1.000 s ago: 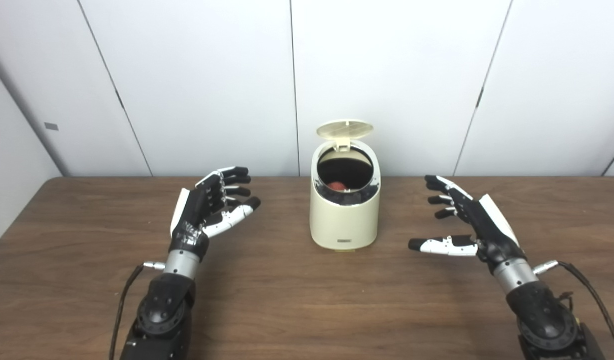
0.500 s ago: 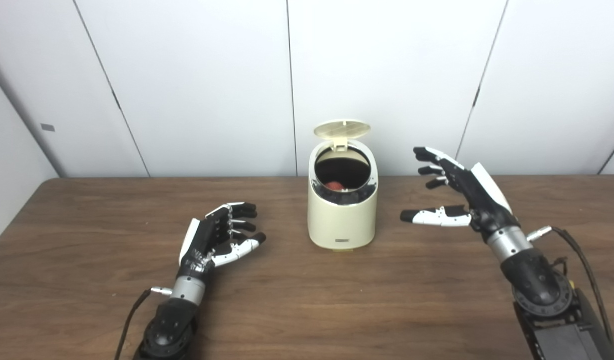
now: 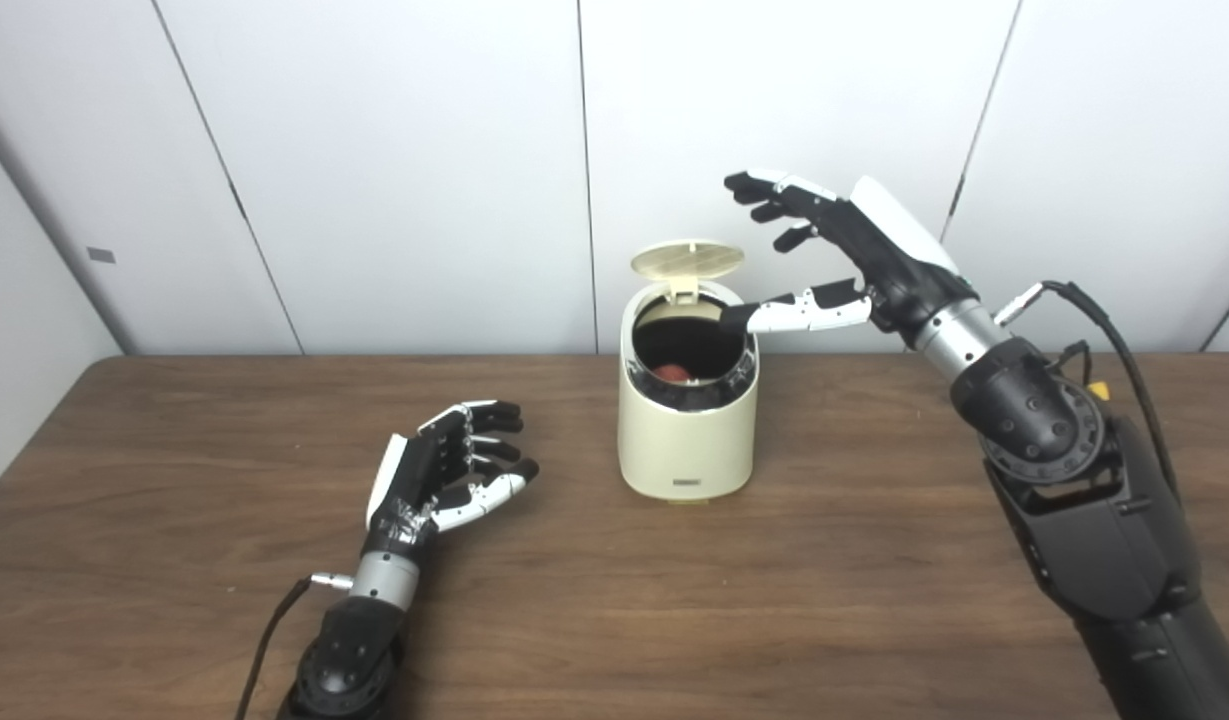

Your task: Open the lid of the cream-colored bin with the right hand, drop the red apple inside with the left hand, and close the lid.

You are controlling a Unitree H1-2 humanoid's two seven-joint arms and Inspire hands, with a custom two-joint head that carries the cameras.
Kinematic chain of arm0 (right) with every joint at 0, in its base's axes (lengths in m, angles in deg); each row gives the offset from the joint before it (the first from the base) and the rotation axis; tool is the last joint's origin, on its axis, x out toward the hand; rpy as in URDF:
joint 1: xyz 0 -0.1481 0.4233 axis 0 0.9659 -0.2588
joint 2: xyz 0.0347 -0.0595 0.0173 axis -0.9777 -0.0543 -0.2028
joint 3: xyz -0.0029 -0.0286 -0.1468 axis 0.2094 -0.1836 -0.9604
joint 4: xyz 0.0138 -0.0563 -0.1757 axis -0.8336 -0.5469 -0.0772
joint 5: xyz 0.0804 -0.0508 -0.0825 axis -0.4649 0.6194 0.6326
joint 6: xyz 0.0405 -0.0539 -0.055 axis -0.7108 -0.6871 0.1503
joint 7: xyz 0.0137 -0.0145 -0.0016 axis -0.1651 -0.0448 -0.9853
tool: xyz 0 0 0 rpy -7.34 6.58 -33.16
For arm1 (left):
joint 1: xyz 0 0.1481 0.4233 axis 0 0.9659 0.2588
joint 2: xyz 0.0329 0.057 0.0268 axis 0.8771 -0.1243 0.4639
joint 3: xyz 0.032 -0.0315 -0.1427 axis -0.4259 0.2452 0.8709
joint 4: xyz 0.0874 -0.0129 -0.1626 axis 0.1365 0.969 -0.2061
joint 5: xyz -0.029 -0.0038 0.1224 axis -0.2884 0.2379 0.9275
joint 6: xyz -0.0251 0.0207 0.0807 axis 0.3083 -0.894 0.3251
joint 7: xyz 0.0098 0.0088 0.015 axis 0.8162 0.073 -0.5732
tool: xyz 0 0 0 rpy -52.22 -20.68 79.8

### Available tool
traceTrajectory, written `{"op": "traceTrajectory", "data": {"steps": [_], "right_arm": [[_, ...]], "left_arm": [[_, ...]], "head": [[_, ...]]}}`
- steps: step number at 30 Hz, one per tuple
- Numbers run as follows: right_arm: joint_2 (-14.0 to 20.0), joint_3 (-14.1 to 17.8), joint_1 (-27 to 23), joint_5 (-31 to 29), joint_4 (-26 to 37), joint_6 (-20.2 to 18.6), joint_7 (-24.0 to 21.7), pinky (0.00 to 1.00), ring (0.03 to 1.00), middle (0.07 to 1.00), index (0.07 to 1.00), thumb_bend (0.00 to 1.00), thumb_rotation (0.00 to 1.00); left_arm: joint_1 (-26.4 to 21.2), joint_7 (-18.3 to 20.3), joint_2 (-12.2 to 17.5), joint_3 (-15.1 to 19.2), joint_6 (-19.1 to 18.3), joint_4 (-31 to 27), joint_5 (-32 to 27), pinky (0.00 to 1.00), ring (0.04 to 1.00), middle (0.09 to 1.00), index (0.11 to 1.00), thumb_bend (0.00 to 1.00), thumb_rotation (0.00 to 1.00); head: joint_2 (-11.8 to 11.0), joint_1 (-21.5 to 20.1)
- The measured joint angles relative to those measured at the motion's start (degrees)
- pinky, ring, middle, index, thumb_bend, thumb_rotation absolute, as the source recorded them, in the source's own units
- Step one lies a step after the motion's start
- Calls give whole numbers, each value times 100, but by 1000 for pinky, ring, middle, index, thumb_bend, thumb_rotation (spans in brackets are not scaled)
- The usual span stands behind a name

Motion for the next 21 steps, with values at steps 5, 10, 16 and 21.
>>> {"op": "traceTrajectory", "data": {"steps": [5, 10, 16, 21], "right_arm": [[86, -176, -350, 245, -209, -30, -184, 800, 894, 876, 860, 655, 604], [195, -460, -532, 583, -350, 57, -226, 784, 901, 877, 843, 671, 624], [232, -642, -554, 704, -388, 102, -388, 813, 930, 872, 831, 688, 604], [311, -722, -552, 709, -234, 255, -564, 822, 936, 851, 809, 683, 581]], "left_arm": [[-6, -5, -6, 4, 0, 0, 0, 488, 585, 675, 688, 574, 0], [-8, -8, -10, 9, 0, 0, 0, 506, 598, 676, 691, 573, 0], [-8, -13, -10, 8, 0, 1, 1, 507, 600, 680, 695, 567, 0], [-10, -48, -11, 1, 0, 2, 48, 513, 603, 681, 691, 575, 0]], "head": [[0, 9], [9, 9], [17, 18], [17, 26]]}}
